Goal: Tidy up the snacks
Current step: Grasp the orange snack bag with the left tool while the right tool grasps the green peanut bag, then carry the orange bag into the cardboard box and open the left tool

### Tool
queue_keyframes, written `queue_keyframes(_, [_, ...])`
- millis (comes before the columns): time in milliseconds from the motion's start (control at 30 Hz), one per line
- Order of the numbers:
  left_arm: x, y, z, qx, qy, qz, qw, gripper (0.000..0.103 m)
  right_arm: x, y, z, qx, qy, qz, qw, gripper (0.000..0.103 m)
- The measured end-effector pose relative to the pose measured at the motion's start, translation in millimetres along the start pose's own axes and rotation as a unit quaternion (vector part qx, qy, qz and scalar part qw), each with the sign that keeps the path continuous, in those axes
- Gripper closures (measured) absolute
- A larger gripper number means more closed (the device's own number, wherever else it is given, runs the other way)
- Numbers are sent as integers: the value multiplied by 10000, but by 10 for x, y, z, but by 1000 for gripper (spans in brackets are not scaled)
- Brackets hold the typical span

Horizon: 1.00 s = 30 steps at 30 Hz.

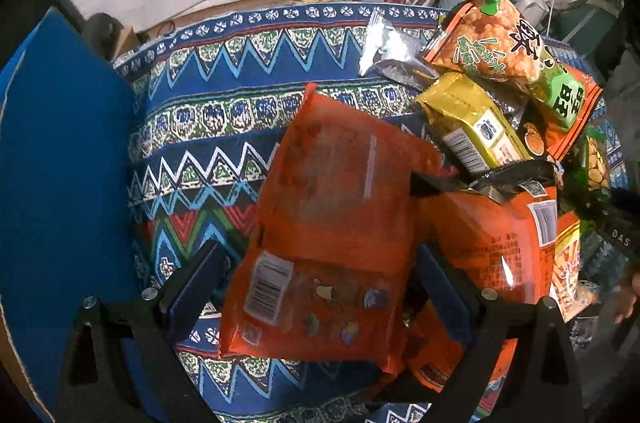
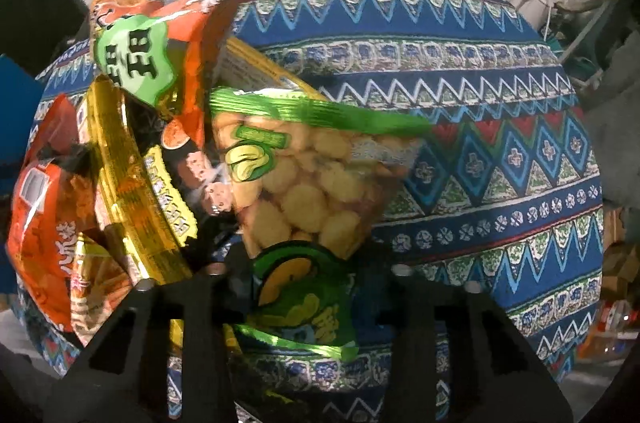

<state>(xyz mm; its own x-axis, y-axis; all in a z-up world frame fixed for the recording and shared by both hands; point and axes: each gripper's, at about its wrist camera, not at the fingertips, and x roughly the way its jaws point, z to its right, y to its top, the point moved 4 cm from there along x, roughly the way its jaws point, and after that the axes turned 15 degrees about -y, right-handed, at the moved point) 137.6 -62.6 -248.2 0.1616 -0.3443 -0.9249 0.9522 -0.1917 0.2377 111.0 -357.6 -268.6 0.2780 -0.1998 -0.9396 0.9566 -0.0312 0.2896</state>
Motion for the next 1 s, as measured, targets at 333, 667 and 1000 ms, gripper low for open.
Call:
queue_keyframes(333, [-93, -63, 40, 442, 468, -45, 9979, 6, -216, 64, 188, 192, 13, 397, 9990, 71])
queue_keyframes(667, [135, -17, -16, 452, 326, -80, 9984, 6, -415, 115, 88, 44, 138, 632, 9979, 71])
queue_keyframes(1000, [15, 34, 118, 455, 7, 162, 9988, 68, -622, 112, 50, 40, 194, 881, 9959, 71])
